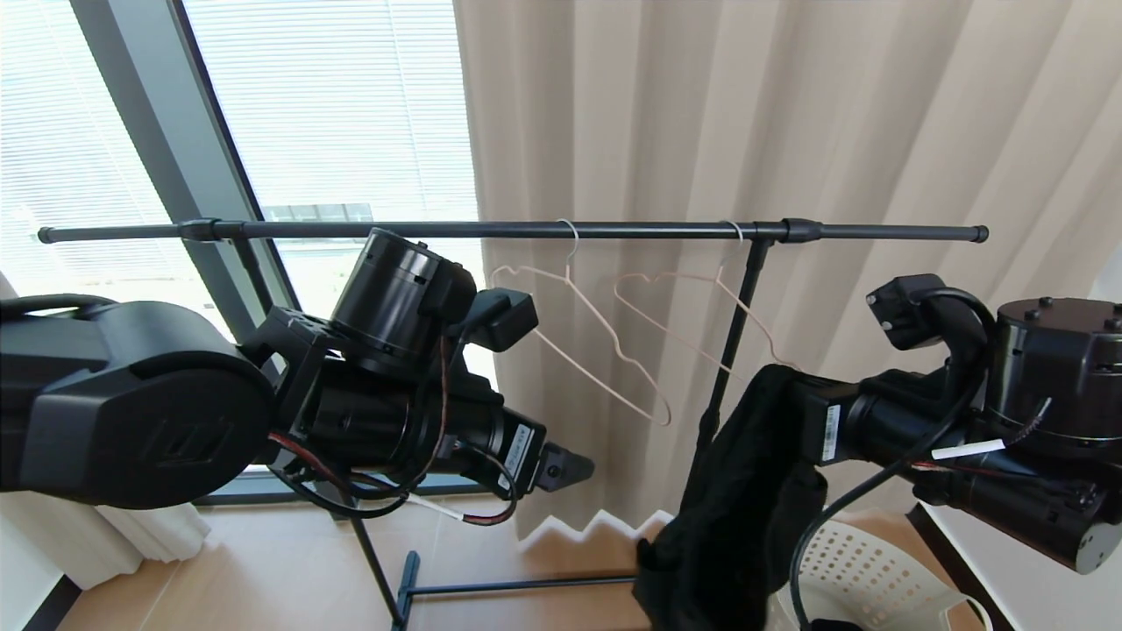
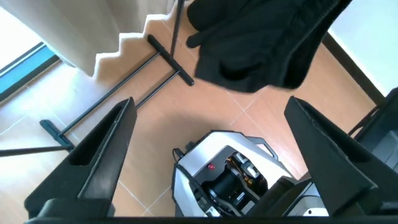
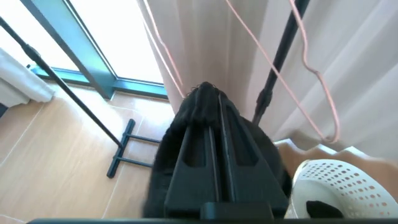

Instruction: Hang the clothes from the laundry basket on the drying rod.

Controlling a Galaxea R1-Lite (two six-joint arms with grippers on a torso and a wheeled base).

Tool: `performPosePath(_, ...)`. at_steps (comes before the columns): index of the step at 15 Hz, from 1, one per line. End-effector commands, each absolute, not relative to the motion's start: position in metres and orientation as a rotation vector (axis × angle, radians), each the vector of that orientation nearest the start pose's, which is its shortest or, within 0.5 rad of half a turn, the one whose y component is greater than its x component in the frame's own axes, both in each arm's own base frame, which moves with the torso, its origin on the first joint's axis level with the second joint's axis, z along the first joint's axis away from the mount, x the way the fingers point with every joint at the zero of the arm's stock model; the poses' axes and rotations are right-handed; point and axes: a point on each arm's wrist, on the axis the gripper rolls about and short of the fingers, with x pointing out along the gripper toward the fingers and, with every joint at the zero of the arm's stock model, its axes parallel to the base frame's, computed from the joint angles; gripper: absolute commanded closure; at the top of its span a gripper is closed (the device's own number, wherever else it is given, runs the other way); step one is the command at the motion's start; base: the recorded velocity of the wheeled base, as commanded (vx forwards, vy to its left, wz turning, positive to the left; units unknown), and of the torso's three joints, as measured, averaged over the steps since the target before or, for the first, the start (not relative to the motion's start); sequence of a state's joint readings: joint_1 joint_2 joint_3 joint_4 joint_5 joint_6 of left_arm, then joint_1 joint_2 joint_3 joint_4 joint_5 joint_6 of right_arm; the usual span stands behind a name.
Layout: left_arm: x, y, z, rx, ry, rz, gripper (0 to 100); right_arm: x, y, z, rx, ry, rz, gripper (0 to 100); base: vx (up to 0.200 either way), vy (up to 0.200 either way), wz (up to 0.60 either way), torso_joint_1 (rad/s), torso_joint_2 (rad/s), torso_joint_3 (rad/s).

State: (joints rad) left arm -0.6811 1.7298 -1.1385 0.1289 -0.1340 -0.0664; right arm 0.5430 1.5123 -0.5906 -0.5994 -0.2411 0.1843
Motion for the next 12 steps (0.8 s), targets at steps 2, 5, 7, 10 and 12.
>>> performPosePath(2, 0.257, -0.203, 0.191, 0.104, 0.741, -0.718, 0, 0.201, 0.114, 0.176, 0.063, 0.311, 0.262, 100, 0.0, 0.0, 0.0, 0.0, 0.0, 0.0)
performPosePath(5, 0.283, -0.219, 0.184, 0.012, 0.786, -0.604, 0, 0.191, 0.107, 0.175, 0.061, 0.308, 0.246, 100, 0.0, 0.0, 0.0, 0.0, 0.0, 0.0)
performPosePath(7, 0.295, -0.225, 0.179, 0.014, 0.8, -0.569, 0, 0.188, 0.106, 0.173, 0.06, 0.31, 0.246, 100, 0.0, 0.0, 0.0, 0.0, 0.0, 0.0)
performPosePath(10, 0.321, -0.24, 0.173, 0.019, 0.804, -0.515, 0, 0.181, 0.102, 0.17, 0.058, 0.314, 0.249, 100, 0.0, 0.0, 0.0, 0.0, 0.0, 0.0)
performPosePath(12, 0.339, -0.249, 0.171, 0.014, 0.78, -0.493, 0, 0.18, 0.102, 0.172, 0.061, 0.307, 0.25, 100, 0.0, 0.0, 0.0, 0.0, 0.0, 0.0)
